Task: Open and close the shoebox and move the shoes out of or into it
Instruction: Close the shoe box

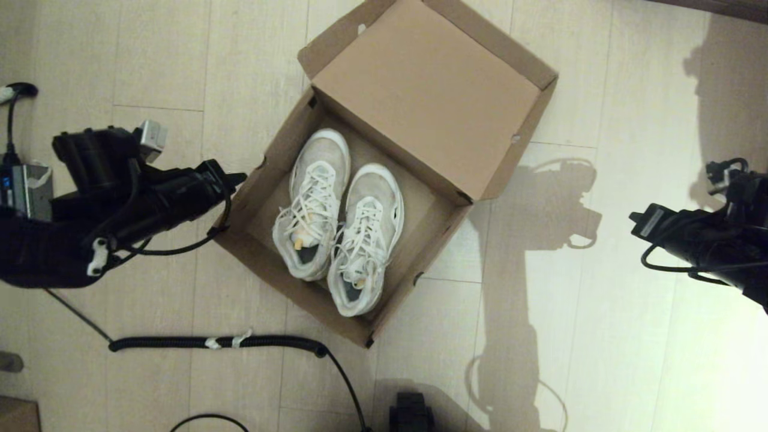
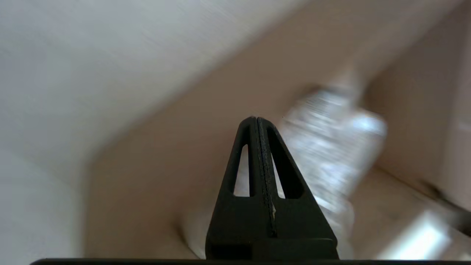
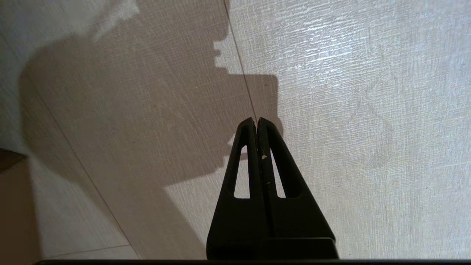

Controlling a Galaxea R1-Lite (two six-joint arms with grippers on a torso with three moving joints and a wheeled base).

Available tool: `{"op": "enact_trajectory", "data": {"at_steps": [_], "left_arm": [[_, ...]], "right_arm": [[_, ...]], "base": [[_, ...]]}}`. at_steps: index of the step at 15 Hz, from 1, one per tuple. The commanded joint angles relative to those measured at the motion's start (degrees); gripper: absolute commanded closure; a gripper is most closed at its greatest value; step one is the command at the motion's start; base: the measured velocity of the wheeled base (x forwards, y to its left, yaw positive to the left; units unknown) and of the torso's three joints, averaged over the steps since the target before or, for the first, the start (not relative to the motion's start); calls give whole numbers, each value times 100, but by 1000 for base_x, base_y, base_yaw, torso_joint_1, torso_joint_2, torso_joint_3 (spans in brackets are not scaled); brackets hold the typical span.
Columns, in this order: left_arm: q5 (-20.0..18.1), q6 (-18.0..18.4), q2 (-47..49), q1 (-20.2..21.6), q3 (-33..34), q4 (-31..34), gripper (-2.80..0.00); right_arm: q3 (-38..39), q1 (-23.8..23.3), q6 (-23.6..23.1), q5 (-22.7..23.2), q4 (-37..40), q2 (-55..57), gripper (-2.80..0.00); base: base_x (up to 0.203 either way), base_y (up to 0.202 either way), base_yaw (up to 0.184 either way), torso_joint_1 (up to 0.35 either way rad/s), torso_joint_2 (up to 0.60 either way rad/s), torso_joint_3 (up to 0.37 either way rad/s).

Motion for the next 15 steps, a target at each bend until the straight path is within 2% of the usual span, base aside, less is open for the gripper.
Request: {"op": "enact_trajectory", "data": {"at_steps": [1, 2, 3, 4, 5, 6, 7, 11, 13, 14, 15], "left_arm": [[17, -206, -765, -442, 509, 60, 0], [108, -241, -910, -528, 714, 111, 0], [215, -44, -913, -426, 741, 114, 0], [247, 368, -852, -124, 735, 106, 0], [252, 1021, -706, 219, 711, 71, 0], [225, 1473, -509, 515, 650, -97, 0], [174, 1659, -323, 685, 565, -390, 0], [60, 1777, 441, 852, 455, -672, 0], [13, 1769, 686, 816, 689, -679, 0], [-35, 1707, 673, 721, 862, -681, 0], [-57, 1472, 574, 519, 1080, -683, 0]], "right_arm": [[13, 6, 19, 4, -28, -86, 0], [37, 5, 20, 4, -28, -144, 0], [84, -3, 20, 4, -28, -184, 0], [112, 5, 20, 4, -28, -201, 0], [147, 2, 20, 4, -28, -208, 0], [172, 6, 20, 4, -28, -228, 0], [181, -3, 20, 4, -28, -228, 0], [225, 6, 20, 15, -28, -219, 0], [245, 5, 20, 12, -28, -193, 0], [302, -1, 13, 21, -28, -200, 0], [341, -3, 13, 28, -28, -193, 0]], "base": [[0, 0, 0, 0, 0, 0], [0, 0, 0, 0, 0, 0], [0, 0, 0, 0, 0, 0], [0, 0, 0, 0, 0, 0], [0, 0, 0, 0, 0, 0], [0, 0, 0, 0, 0, 0], [0, 0, 0, 0, 0, 0], [0, 0, 0, 0, 0, 0], [0, 0, 0, 0, 0, 0], [0, 0, 0, 0, 0, 0], [0, 0, 0, 0, 0, 0]]}}
